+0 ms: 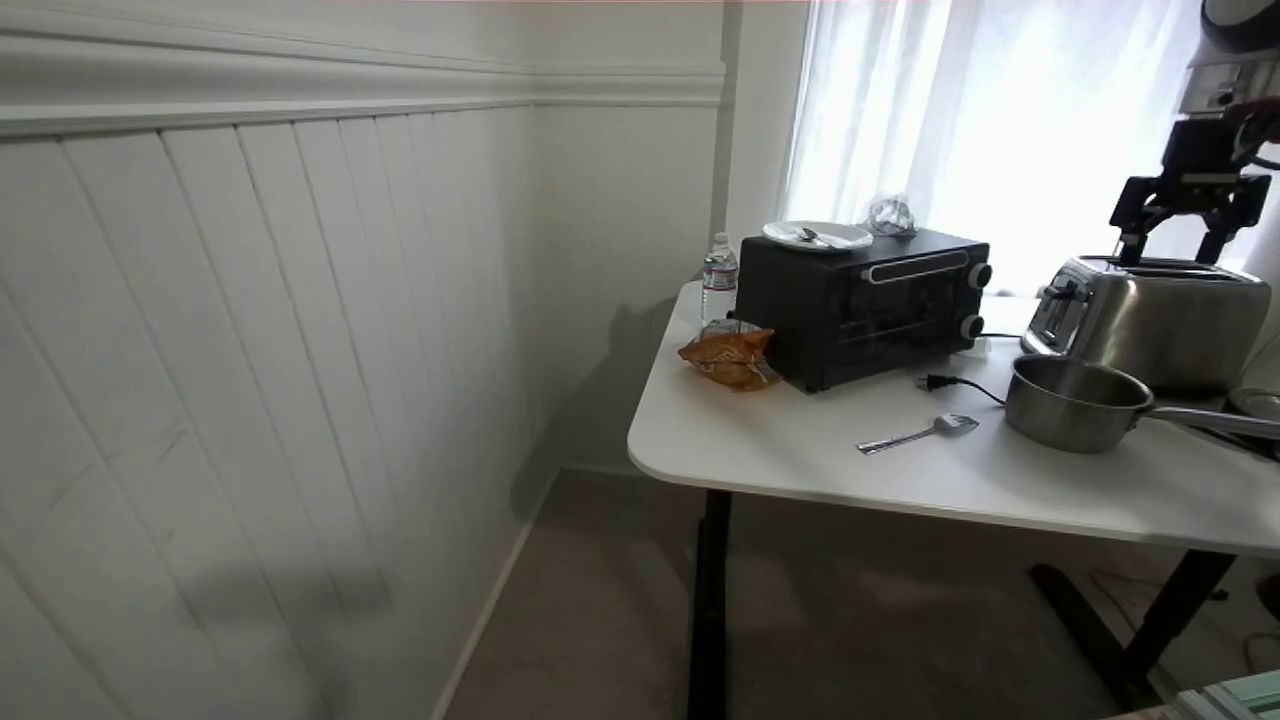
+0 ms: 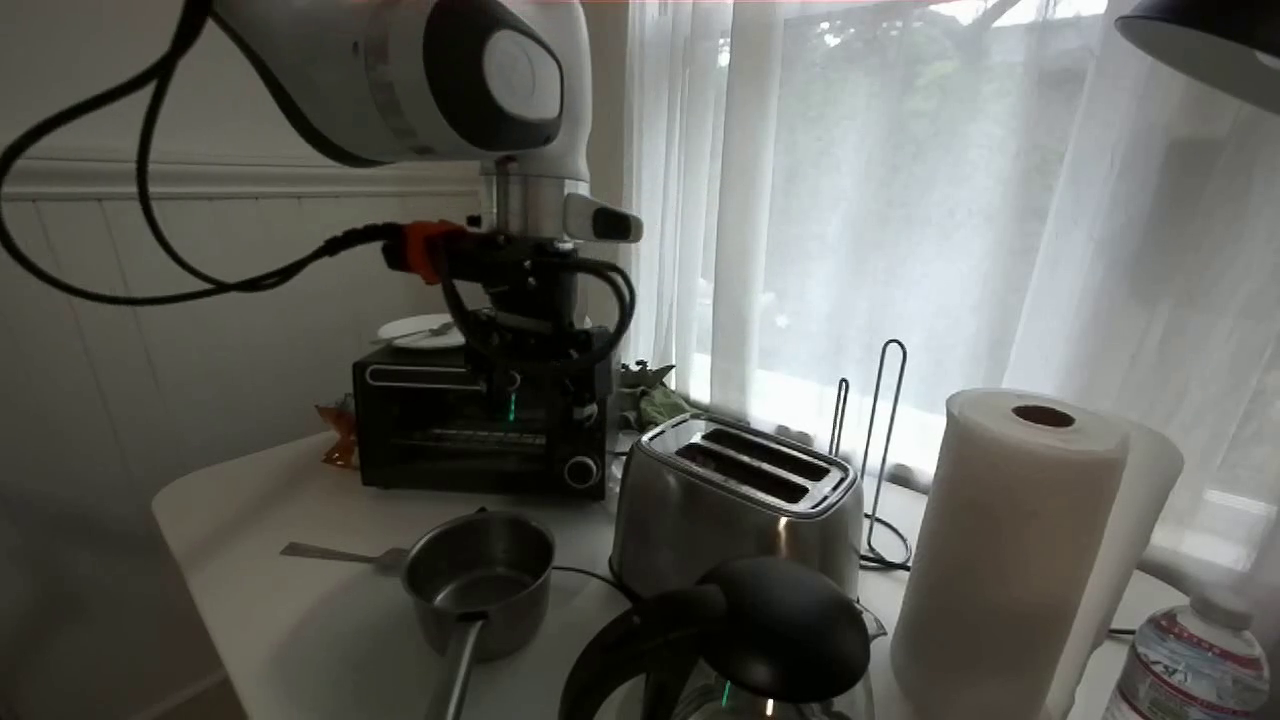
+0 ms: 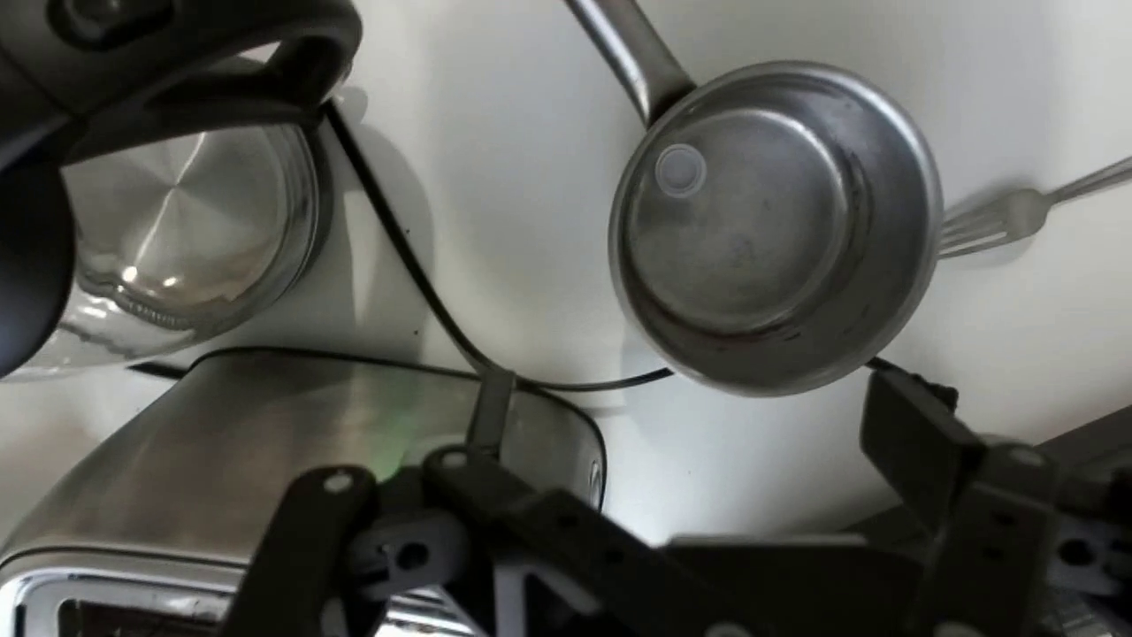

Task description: Pick up the silver pot and move it a little to the right

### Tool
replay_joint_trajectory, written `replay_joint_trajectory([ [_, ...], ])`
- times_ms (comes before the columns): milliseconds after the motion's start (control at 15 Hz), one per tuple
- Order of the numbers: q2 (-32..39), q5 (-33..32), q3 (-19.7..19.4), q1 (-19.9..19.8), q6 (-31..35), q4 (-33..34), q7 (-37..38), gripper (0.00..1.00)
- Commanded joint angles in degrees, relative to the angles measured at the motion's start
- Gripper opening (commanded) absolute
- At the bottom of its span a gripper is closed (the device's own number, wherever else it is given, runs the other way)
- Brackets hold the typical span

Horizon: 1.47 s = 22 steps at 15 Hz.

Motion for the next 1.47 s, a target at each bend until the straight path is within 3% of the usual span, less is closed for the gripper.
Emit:
replay_joint_trajectory([
  [0,-2.23,1.76,2.64,1.28,1.31,-4.51,8.73,1.00],
  [400,-1.43,6.44,7.21,4.94,9.07,-9.36,18.23,1.00],
  [1000,0.00,4.82,7.84,5.04,9.53,-8.64,17.90,1.00],
  [1400,4.11,7.36,9.25,7.12,13.03,-8.64,18.93,1.00],
])
